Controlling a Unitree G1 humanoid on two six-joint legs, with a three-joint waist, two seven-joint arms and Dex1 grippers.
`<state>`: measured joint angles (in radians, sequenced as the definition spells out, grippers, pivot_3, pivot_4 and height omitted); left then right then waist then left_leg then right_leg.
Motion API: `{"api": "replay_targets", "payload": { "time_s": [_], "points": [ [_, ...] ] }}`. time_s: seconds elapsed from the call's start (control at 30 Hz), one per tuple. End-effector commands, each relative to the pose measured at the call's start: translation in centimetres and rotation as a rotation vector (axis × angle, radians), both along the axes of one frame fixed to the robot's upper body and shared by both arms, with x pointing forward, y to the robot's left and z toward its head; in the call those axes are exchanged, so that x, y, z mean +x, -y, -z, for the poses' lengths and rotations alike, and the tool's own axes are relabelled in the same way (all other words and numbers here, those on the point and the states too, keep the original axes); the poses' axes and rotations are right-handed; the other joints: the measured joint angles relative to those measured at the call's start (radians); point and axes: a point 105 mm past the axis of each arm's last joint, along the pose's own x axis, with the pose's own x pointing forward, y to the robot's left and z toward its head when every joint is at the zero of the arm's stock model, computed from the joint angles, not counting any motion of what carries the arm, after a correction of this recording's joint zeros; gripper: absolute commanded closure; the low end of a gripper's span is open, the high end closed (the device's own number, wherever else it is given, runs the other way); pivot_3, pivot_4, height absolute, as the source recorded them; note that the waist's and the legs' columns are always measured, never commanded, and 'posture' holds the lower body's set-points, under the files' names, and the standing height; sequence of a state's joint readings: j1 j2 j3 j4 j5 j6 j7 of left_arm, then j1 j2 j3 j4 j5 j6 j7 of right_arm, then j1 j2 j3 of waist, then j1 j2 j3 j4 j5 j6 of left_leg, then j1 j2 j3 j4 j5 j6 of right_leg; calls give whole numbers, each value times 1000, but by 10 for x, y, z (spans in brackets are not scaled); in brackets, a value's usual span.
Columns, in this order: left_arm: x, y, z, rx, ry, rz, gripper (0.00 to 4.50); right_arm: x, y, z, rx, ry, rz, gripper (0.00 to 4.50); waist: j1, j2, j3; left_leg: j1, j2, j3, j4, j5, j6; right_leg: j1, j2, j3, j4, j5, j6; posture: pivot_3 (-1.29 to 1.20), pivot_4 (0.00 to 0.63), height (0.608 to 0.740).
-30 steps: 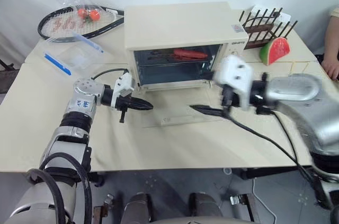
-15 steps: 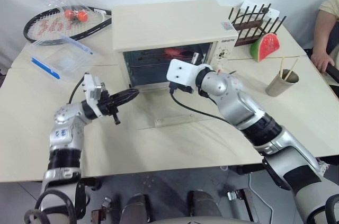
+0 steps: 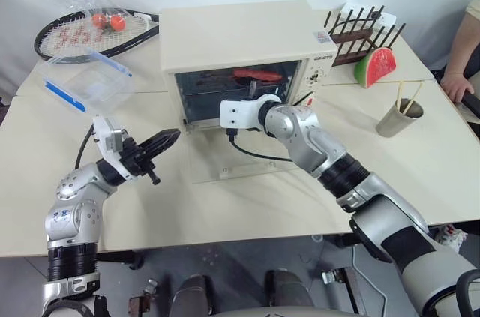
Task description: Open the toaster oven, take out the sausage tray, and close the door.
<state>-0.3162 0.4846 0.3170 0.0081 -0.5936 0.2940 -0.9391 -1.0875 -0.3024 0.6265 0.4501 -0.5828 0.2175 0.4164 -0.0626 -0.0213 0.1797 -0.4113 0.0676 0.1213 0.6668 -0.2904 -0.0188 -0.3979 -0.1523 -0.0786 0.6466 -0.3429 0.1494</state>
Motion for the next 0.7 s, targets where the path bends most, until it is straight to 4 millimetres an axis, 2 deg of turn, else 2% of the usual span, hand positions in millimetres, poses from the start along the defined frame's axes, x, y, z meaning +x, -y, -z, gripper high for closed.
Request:
{"api": "replay_targets", "payload": {
  "time_s": [0.03, 0.33, 0.37, 0.43, 0.7],
  "points": [
    [-4, 2, -13, -9, 52, 8, 4500, 4, -2, -16, -14, 80, 23, 1275, 0, 0, 0, 0, 0, 0, 0, 0, 0, 0, 0, 0, 0, 0, 0, 0, 150, 740],
    [2, 0, -12, -26, 17, -7, 4500, 4, 1, -26, -56, 210, 80, 4292, -1, 0, 0, 0, 0, 0, -1, 0, 0, 0, 0, 0, 0, 0, 0, 0, 150, 740],
    [3, -2, -13, -43, 3, -22, 4206, 3, 1, -25, -56, 223, 80, 4500, -1, 0, 0, 0, 0, 0, -1, 0, 0, 0, 0, 0, 0, 0, 0, 0, 150, 740],
    [6, -6, -18, -97, -36, -30, 3901, -1, 2, -22, -57, 242, 78, 4500, 1, 0, 0, 0, 0, 0, -1, 0, 0, 0, 0, 0, 0, 0, 0, 0, 150, 740],
    [5, -9, -26, -127, -44, -16, 1639, -18, 0, -11, -52, 306, 34, 4500, 0, 0, 0, 1, 0, 0, -1, 0, 0, 0, 0, 0, 0, 0, 0, 0, 150, 740]
  ]
}}
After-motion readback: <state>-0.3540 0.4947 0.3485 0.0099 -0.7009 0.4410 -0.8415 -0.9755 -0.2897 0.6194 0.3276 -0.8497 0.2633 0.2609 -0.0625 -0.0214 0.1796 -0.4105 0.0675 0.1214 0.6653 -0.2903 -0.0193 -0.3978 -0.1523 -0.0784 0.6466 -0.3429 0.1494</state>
